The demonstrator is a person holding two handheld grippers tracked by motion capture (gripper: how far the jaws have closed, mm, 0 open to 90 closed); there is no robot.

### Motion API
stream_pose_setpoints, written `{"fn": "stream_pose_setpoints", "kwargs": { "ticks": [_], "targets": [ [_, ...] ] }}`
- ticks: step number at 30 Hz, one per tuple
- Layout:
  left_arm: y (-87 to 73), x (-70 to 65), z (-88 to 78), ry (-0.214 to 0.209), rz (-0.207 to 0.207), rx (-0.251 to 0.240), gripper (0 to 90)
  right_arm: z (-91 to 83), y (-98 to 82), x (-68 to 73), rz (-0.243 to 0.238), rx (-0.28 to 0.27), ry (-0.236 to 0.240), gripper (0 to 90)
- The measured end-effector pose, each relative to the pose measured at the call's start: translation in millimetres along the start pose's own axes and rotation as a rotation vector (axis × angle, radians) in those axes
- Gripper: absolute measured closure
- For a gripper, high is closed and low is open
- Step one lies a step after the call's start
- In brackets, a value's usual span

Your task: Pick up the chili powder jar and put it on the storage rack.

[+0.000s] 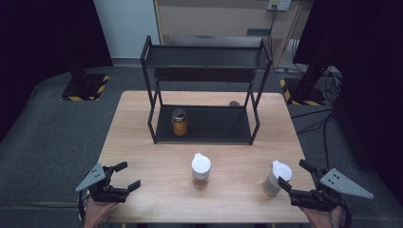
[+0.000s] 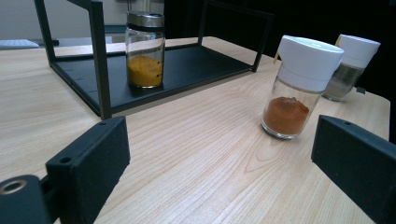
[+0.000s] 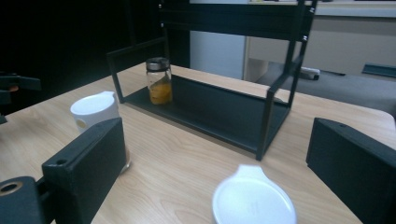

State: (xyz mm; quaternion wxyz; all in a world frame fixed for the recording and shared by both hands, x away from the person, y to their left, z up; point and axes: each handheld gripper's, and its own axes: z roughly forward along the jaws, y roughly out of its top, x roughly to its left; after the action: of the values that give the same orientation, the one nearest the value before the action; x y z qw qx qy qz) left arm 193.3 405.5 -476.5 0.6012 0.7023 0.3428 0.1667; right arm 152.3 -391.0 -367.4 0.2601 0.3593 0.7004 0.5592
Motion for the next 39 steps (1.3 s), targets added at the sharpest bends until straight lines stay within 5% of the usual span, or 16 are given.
{"fn": "stream_pose_setpoints", "kwargs": {
  "ticks": [26,39],
  "targets": [
    [-0.3,0.4,0.4,-0.005,0.004,0.0,3.8,74.1,40.6,16.4,-0.06,0.027,0.179,5.2],
    [-0.2,0.2,0.7,-0.007,0.006,-0.001,3.8,112.2,45.7,27.1,-0.056,0.051,0.254,5.4]
  ]
}}
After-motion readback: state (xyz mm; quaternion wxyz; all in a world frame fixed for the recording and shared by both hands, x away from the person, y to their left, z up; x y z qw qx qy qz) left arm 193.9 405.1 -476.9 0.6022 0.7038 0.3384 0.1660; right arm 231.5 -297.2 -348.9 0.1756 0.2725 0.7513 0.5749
